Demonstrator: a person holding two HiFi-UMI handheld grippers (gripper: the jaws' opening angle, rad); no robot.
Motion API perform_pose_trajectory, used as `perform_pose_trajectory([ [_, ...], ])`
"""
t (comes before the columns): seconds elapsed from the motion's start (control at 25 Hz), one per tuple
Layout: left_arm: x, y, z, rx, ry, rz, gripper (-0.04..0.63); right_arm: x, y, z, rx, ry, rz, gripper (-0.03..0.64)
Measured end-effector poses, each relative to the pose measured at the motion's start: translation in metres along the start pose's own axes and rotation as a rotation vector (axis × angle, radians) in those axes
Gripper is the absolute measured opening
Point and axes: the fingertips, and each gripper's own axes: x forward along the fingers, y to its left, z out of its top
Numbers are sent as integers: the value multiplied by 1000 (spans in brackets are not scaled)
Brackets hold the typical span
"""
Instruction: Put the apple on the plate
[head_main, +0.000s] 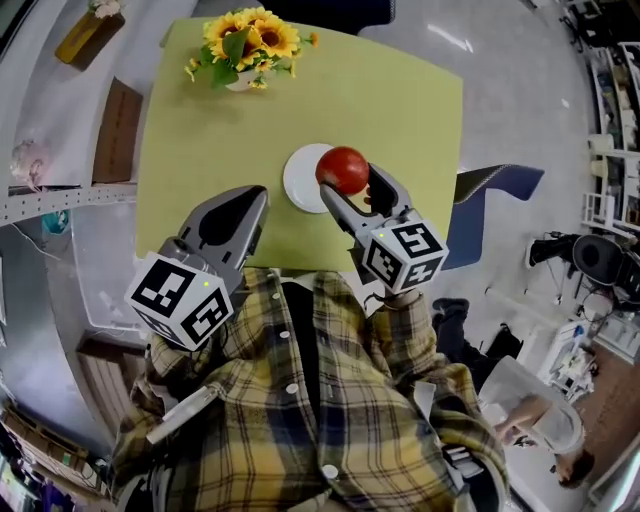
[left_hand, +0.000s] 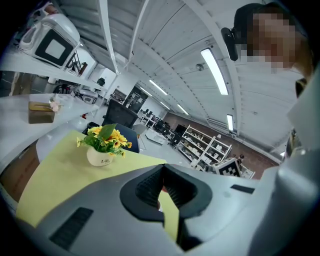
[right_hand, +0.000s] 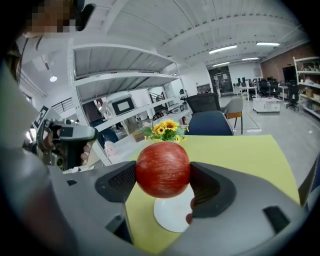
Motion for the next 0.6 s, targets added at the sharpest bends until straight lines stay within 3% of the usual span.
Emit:
perform_pose_trajectory([
  [0.6, -3, 7, -19, -43, 20, 55, 8, 52, -31, -60, -274, 190, -95, 327],
])
